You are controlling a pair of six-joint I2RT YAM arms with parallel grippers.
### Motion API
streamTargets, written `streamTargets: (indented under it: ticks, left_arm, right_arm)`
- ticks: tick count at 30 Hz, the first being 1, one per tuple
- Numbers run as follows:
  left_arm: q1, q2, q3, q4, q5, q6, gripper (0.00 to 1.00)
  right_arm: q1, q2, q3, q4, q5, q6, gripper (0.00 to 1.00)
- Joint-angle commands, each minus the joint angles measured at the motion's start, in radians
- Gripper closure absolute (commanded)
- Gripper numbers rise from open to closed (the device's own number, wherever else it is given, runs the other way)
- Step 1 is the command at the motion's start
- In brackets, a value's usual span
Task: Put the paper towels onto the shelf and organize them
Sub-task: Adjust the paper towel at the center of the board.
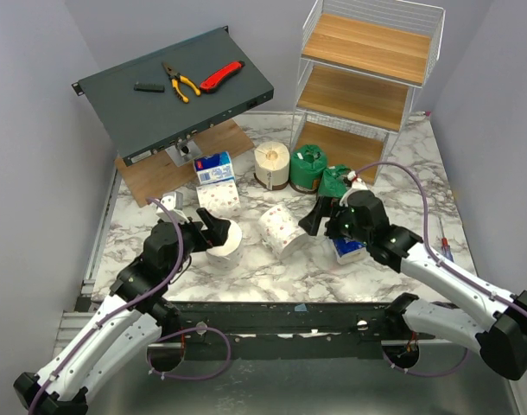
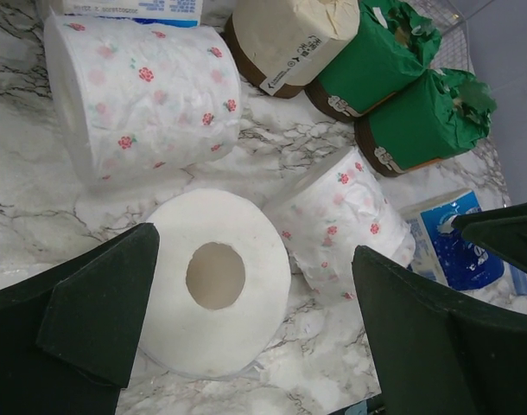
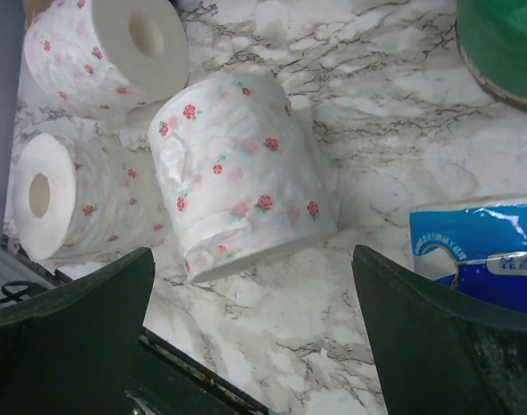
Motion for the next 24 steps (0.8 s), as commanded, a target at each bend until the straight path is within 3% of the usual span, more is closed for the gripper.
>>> streamTargets:
  ticks: [1,13,19,24]
  left_arm:
    - [-0.003,-0.017,-0.022,0.077,0.071,0.007,0.01]
    - [-0.003,0.021,-0.066,0.198,0.17,-0.03,0.01]
    - [-0.003,-0.025,-0.09,0.186,0.134,-0.079,0.01]
    - [-0.003,-0.052,-0.084,0.175,0.124,-0.086,0.02]
  right_arm:
    - [0.003,-0.063,-0.073,0.088,-0.05,0.141,0.0]
    - [0.005,-0.198,-0.32,0.324,-0.102,0.483,0.03]
    - [0.062,-0.247,-0.372,0.369,-0.058,0.561,0.05]
    - [0.113,-0.185,-0.359,0.4,-0.04,0.574,0.07]
